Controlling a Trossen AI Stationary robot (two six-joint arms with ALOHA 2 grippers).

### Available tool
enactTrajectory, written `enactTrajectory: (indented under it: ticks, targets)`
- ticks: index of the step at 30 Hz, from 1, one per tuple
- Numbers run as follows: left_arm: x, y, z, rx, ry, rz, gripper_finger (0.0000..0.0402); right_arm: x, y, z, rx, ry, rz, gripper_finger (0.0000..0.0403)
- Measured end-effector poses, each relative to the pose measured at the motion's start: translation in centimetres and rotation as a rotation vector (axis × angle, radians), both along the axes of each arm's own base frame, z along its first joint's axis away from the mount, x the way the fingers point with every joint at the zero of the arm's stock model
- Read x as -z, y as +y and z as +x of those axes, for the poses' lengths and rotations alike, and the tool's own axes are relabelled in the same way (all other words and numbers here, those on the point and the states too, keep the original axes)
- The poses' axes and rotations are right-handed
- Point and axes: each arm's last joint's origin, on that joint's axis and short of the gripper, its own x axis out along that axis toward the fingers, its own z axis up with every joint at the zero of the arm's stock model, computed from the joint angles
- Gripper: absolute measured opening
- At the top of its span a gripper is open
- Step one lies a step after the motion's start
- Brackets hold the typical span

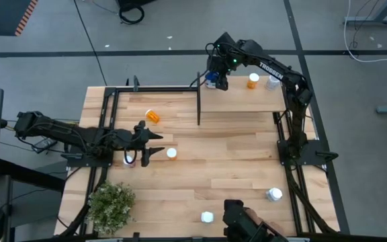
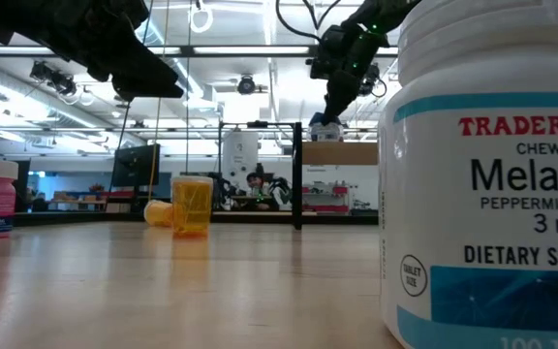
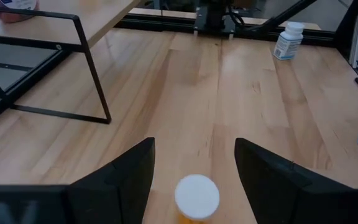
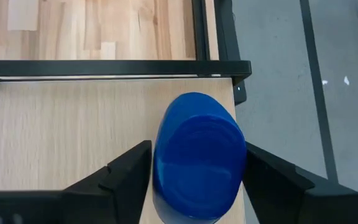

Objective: Pick and place medicine bottles onto shelf by color
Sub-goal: Put the blue pill bottle on the shelf, then put the bottom orange pill bottle on the shelf

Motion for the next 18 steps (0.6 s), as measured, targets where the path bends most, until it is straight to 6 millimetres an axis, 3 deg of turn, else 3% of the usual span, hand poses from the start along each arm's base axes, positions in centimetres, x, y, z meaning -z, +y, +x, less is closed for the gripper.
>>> enactTrajectory:
  ticks: [11, 18]
  targets:
    - [0.0, 0.0, 0.0, 0.000, 0.000, -0.001, 0.0229, -0.1, 0.0, 0.0, -0.035, 0.002, -0.026, 0.0292]
    - [0.0, 0.0, 0.0, 0.000, 0.000, -0.001, 0.0229, -1.8, 0.1, 0.2, -0.009, -0.052, -0.048, 0.0297]
